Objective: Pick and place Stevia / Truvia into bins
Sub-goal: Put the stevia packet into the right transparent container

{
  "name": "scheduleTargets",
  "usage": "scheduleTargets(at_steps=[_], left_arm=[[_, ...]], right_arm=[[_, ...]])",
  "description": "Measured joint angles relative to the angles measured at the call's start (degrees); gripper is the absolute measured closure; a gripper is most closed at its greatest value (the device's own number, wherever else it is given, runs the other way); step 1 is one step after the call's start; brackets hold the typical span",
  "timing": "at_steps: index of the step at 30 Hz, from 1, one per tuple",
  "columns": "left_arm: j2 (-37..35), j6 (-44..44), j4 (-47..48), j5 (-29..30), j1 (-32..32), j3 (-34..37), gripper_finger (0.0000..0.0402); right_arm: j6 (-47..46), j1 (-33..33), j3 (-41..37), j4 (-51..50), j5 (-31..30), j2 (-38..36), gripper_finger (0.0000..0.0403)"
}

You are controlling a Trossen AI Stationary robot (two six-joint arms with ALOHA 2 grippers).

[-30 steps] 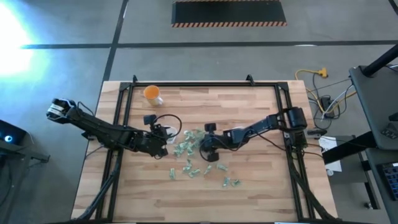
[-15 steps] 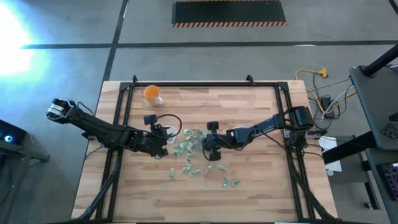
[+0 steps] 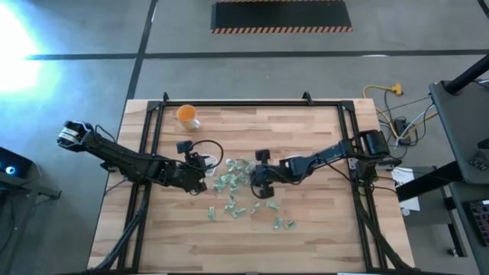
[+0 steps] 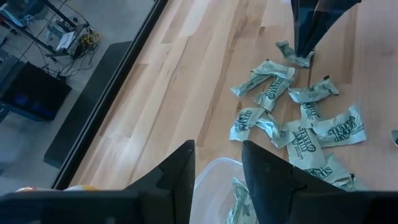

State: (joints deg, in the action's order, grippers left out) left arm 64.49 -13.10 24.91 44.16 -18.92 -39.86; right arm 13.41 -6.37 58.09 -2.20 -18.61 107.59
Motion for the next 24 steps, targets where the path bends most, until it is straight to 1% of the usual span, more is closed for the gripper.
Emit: scheduleTargets(at_steps=[3, 4, 6, 9, 12, 17, 24], left_arm=[[0.0, 0.0, 0.0, 0.0, 0.0, 0.0, 0.0285], [0.0, 0.0, 0.0, 0.0, 0.0, 0.0, 0.0285], [0.0, 0.0, 0.0, 0.0, 0.0, 0.0, 0.0285], [0.0, 0.0, -0.1, 0.0, 0.0, 0.0, 0.0285], [0.0, 0.0, -0.3, 0.0, 0.0, 0.0, 0.0285], [0.0, 0.0, -0.4, 0.0, 0.0, 0.1, 0.0285], [0.0, 0.0, -0.5, 0.0, 0.0, 0.1, 0.0285]], right_arm=[[0.2, 0.0, -0.1, -0.2, 3.5, 0.0, 0.0357], [0.2, 0.0, -0.1, 0.2, 3.8, 0.2, 0.0346], [0.2, 0.1, -0.1, 0.9, 2.9, 0.5, 0.0323], [-0.1, 0.3, -0.1, 2.2, -0.2, 1.1, 0.0291], [-0.1, 0.4, -0.1, 3.0, -0.9, 1.2, 0.0267], [-0.2, 0.9, -0.1, 3.3, -0.8, 1.3, 0.0249], [0.8, 1.2, 0.4, 6.8, -1.2, 5.4, 0.0247]])
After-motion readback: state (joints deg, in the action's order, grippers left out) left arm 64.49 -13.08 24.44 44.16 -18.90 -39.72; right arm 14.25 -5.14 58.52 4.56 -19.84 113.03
